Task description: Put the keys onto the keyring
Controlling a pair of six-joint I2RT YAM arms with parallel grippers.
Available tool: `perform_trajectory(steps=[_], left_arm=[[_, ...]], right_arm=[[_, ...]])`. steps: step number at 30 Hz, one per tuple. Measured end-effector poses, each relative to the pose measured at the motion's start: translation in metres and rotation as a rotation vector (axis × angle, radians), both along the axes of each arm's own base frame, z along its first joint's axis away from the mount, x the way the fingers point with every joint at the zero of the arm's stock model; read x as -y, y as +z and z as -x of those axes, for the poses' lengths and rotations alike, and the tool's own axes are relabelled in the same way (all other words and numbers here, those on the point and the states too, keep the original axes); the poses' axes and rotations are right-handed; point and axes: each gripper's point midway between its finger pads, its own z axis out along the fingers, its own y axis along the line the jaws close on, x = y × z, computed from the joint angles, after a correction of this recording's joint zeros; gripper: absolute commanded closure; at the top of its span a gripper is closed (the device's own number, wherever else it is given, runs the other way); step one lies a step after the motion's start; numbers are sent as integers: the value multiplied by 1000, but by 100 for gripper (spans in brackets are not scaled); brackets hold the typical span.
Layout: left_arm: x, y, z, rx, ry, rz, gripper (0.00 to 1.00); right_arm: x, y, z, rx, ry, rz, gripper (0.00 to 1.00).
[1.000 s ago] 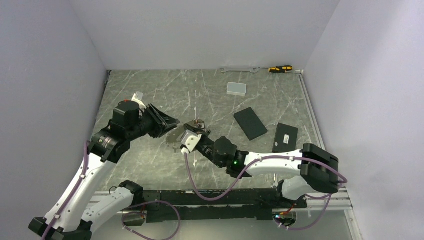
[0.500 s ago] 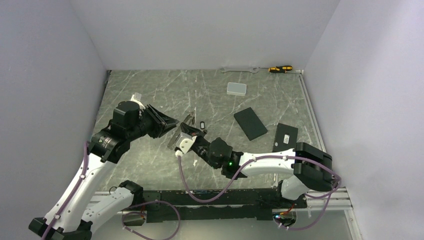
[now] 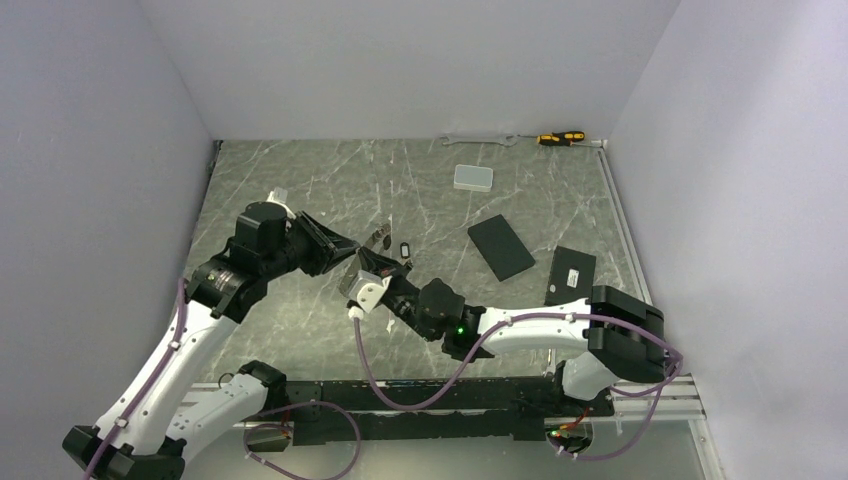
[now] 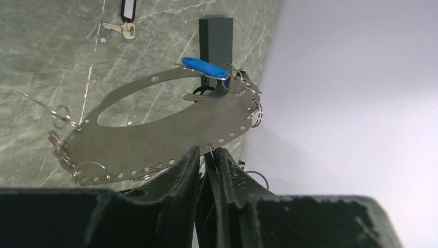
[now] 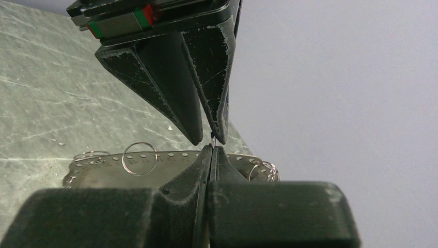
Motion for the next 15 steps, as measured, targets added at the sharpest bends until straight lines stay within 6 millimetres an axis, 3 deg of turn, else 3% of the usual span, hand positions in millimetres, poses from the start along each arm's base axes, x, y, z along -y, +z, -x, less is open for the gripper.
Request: perform_trajectory(steps=[4,8,15], left_arm=[[1,2,-3,11,0,5,84],[2,2,-5,16,-1,4,99],[1,-2,-5,17,-9,-19,100]], right_arm=[[-1,1,0,6,-2,1,100],[-3,0,-1,11,-10,11,100],[-5,-6,0,26,-16,44,100]])
